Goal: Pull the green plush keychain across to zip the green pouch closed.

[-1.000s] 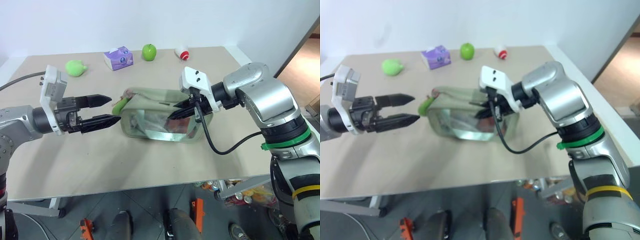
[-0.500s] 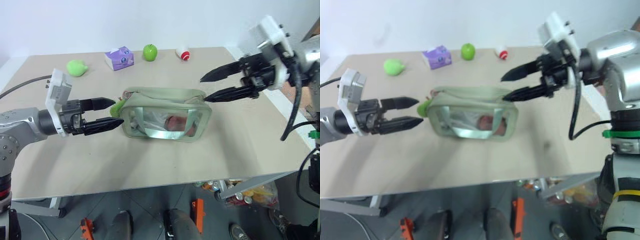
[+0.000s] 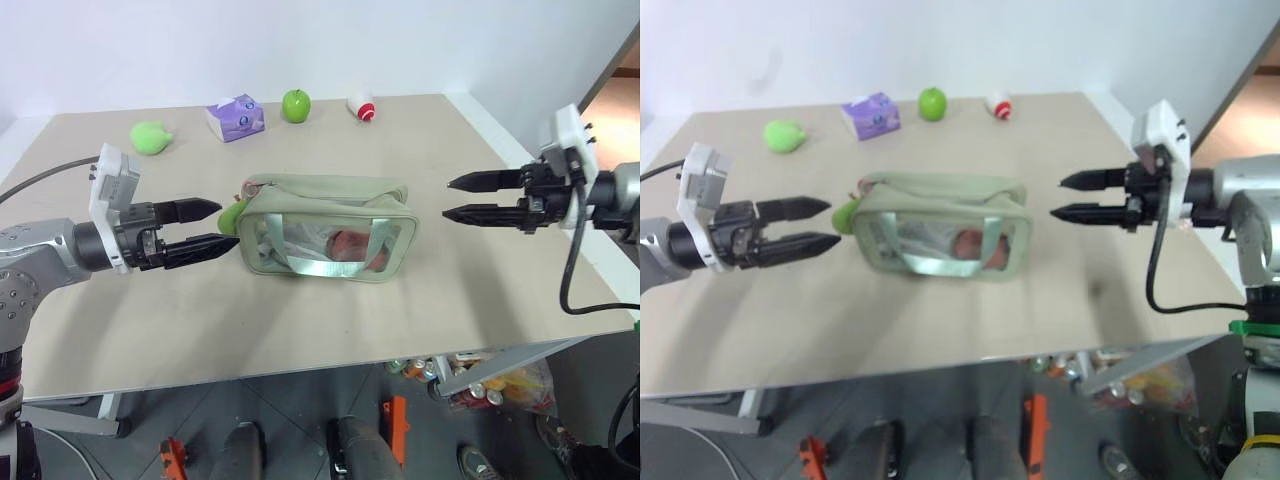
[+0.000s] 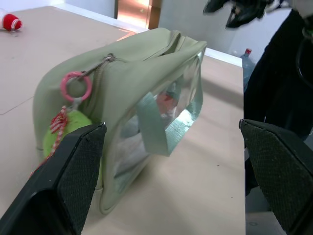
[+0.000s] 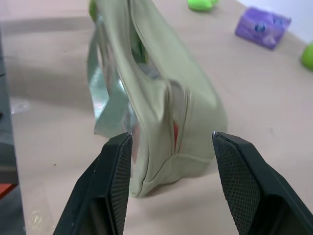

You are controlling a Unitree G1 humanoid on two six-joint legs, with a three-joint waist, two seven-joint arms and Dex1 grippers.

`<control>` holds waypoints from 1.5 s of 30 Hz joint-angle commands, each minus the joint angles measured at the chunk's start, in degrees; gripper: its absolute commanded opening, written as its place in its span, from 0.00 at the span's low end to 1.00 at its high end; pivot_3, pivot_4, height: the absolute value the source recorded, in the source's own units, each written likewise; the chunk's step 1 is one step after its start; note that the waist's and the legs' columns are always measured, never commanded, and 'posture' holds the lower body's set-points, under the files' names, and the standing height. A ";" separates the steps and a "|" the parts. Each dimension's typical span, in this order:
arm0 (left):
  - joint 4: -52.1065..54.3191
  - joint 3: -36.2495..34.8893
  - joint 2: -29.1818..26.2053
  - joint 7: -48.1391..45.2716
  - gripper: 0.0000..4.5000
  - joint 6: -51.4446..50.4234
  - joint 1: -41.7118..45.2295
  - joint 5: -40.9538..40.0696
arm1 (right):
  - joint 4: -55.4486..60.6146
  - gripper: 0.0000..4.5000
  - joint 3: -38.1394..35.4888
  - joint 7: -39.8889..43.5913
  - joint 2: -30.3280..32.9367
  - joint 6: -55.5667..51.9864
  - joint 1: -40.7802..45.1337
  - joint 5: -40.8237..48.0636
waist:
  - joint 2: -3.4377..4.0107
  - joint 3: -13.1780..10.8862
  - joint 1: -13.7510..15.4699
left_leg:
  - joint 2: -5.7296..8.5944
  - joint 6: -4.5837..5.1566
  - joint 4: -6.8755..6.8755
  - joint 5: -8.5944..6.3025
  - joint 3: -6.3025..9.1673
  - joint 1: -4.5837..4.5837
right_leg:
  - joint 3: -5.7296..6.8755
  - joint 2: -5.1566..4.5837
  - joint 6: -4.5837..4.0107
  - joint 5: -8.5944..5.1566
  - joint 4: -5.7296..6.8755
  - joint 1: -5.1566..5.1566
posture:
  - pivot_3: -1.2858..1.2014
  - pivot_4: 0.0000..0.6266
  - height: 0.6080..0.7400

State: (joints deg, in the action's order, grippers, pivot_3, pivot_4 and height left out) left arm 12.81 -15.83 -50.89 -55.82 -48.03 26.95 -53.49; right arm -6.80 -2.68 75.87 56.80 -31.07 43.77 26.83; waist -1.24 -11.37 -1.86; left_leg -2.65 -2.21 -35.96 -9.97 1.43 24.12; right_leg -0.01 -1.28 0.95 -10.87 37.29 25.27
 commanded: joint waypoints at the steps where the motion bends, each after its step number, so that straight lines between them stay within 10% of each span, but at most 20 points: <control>1: -0.80 -1.63 -1.17 -0.86 1.00 1.37 1.25 0.86 | 3.56 0.59 -0.44 -2.46 -0.92 0.19 -1.73 -0.74 | 0.00 0.00 0.01 | 0.00 0.00 -0.03 0.00 -0.02 0.00 | -0.02 0.00 0.01 0.00 0.00 -0.01 | 0.52 0.24 1.00; 15: -0.69 -3.02 -0.49 0.71 1.00 1.19 -1.84 1.38 | 1.92 0.59 4.81 -5.62 -6.92 0.63 1.24 -4.93 | 0.00 0.00 0.01 | -0.01 0.00 -0.11 0.00 -0.22 0.02 | -0.19 0.00 0.08 0.05 0.00 0.02 | 0.52 0.24 1.00; 24: -1.96 -4.38 0.12 2.56 1.00 1.26 -4.29 1.73 | 2.50 0.01 3.83 -4.33 -7.57 1.29 0.77 -4.71 | -0.01 0.00 0.15 | -0.01 0.00 -0.11 0.00 -0.22 0.03 | -0.20 0.00 0.09 0.05 -0.01 0.03 | 0.52 0.24 1.00; 45: -13.78 6.68 7.82 4.37 1.00 5.50 2.96 15.33 | 6.02 0.01 2.72 -5.36 -7.31 -1.07 -2.39 -3.56 | -0.08 -0.02 0.00 | -0.04 0.00 -0.13 -0.01 -0.25 0.01 | -0.22 0.03 0.15 0.14 -0.01 0.02 | 0.52 0.24 1.00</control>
State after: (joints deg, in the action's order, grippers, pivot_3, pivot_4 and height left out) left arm -2.02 -8.78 -43.05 -50.63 -42.94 28.42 -38.10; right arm -2.96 1.66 70.67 48.86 -32.20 41.22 22.46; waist -1.31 -11.39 -1.86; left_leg -2.70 -2.21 -36.10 -9.97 1.18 24.13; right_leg -0.23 -1.25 1.10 -10.73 37.28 25.29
